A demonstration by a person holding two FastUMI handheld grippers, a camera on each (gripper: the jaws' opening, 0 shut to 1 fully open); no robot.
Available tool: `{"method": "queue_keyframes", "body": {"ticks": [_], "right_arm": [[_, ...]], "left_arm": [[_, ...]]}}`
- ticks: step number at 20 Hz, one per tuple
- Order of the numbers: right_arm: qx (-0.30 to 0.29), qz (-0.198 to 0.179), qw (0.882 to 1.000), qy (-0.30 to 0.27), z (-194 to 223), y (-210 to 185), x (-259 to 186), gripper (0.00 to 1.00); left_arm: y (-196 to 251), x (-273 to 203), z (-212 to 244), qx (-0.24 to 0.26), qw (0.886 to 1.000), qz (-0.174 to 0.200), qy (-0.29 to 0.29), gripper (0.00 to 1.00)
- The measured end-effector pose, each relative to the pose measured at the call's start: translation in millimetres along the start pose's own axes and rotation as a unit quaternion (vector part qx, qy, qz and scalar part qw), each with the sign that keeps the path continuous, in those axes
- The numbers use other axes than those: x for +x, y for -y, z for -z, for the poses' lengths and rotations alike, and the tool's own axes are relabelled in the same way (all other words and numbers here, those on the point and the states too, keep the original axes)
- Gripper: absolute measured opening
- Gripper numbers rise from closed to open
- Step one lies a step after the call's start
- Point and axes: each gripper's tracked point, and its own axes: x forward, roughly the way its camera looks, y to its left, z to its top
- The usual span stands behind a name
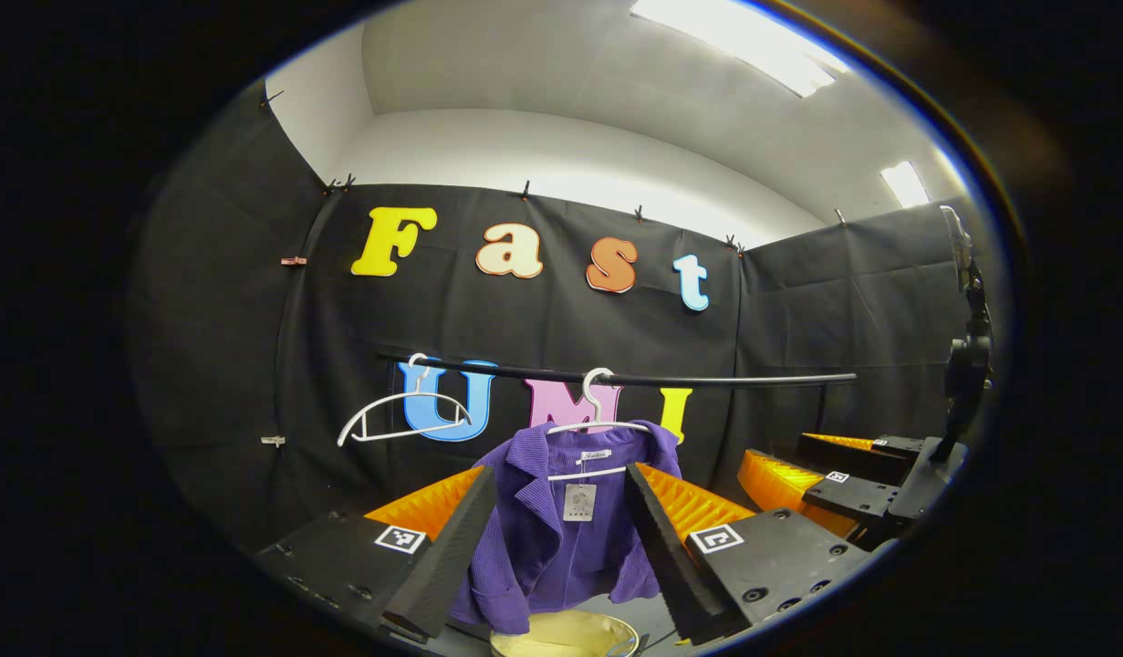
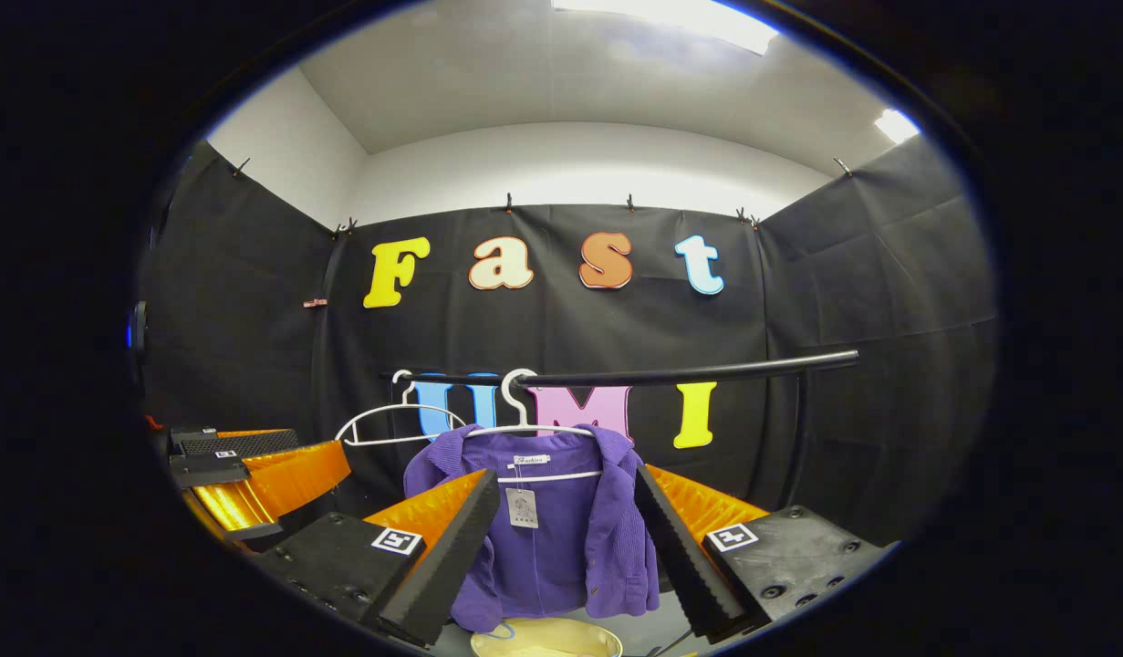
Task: Grasp the clothes on the hanger with both hands and then place them into the laundry hamper below.
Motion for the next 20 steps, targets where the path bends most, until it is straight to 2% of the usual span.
{"method": "queue_keyframes", "body": {"ticks": [4, 10, 20], "right_arm": [[0.008, -0.016, 1.000, -0.009, 5.9, -2.7, 0.5, 0.97], [0.000, -0.007, 1.000, -0.018, 10.7, -2.0, -3.0, 0.97], [-0.015, 0.054, 0.998, 0.000, 22.4, -16.2, -8.8, 0.98]], "left_arm": [[-1.2, 5.1, 5.3, -0.012, 1.000, -0.005, -0.005, 0.89], [0.7, 6.9, 10.2, -0.026, 1.000, 0.008, -0.013, 0.89], [-18.1, 7.0, 40.1, -0.026, 0.997, 0.067, -0.039, 0.89]]}}
